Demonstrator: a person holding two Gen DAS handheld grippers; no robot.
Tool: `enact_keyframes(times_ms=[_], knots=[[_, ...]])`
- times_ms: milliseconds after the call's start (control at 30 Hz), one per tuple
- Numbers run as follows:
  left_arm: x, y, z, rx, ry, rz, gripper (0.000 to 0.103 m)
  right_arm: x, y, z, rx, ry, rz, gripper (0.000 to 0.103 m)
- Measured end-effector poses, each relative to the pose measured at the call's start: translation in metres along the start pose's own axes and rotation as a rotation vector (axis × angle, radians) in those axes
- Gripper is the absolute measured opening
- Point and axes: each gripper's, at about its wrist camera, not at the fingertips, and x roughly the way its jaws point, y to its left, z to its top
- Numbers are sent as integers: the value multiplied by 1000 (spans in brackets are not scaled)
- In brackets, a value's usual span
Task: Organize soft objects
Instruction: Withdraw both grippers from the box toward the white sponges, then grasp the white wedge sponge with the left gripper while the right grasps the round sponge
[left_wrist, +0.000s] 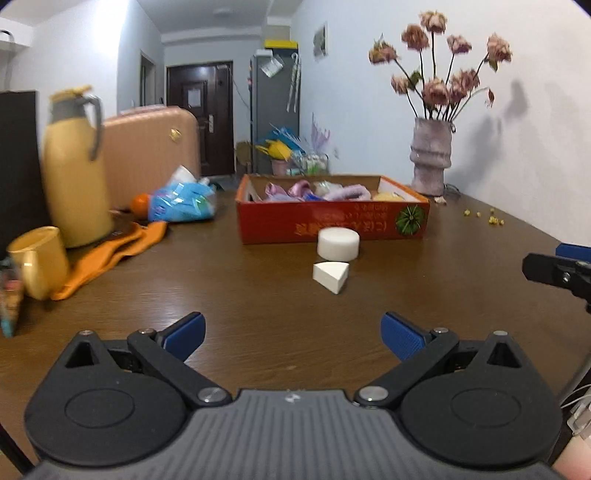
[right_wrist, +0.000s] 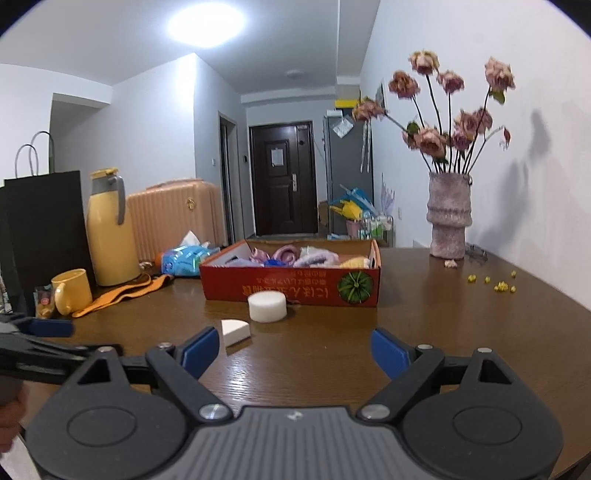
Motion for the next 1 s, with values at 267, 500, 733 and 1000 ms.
enact_keyframes(times_ms=[267,500,733,1000], knots=[[85,-23,22,31,41,-56,86,49,-18,9,17,56,-6,89],[154,-27,39,2,132,-80,57,113,-30,26,25,101,28,88],[170,-13,44,-16,158,-118,26,181,-24,47,-13,144,102,88],[149,50,59,-124,93,34,26,270,13,46,-55,274,180,86]])
